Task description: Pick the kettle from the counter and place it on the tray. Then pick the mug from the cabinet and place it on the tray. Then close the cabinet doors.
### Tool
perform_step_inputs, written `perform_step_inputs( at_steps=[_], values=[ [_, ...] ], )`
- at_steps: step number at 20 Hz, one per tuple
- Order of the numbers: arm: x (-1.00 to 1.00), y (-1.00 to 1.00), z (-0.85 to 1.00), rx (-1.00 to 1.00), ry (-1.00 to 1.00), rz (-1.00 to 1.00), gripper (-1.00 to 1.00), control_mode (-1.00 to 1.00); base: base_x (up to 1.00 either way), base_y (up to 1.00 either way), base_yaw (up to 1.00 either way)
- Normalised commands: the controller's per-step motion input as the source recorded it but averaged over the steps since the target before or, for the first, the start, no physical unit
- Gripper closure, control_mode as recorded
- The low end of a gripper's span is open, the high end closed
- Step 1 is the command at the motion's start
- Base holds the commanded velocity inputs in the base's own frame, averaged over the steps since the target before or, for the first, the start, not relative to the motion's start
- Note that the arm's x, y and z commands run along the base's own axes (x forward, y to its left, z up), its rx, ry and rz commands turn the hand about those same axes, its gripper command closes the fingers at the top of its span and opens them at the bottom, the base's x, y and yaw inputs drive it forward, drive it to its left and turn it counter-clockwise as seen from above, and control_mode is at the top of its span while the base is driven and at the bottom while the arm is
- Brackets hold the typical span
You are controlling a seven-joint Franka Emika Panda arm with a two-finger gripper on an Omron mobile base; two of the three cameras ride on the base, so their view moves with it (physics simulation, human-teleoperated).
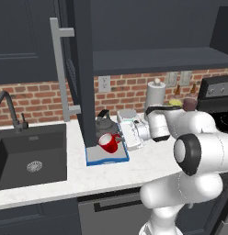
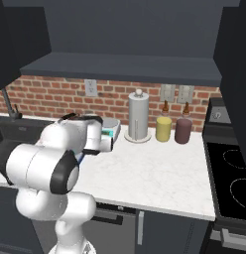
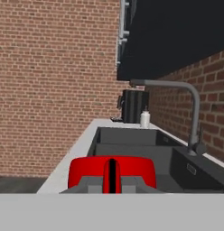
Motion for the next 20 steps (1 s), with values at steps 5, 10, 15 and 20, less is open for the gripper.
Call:
perform_step_inputs(
  at_steps=[5,10,15,20],
  values=[
    [0.24,0.06,-0.27,-0.03,0.0,0.0,1.0,-1.0,0.0,0.0,0.0],
    [0.16,0.05,-0.27,-0.03,0.0,0.0,1.0,-1.0,0.0,0.0,0.0],
    [0.16,0.05,-0.27,-0.03,0.0,0.0,1.0,-1.0,0.0,0.0,0.0],
    [0.18,0.02,-0.22,-0.01,0.0,0.0,1.0,-1.0,0.0,0.0,0.0]
  ],
)
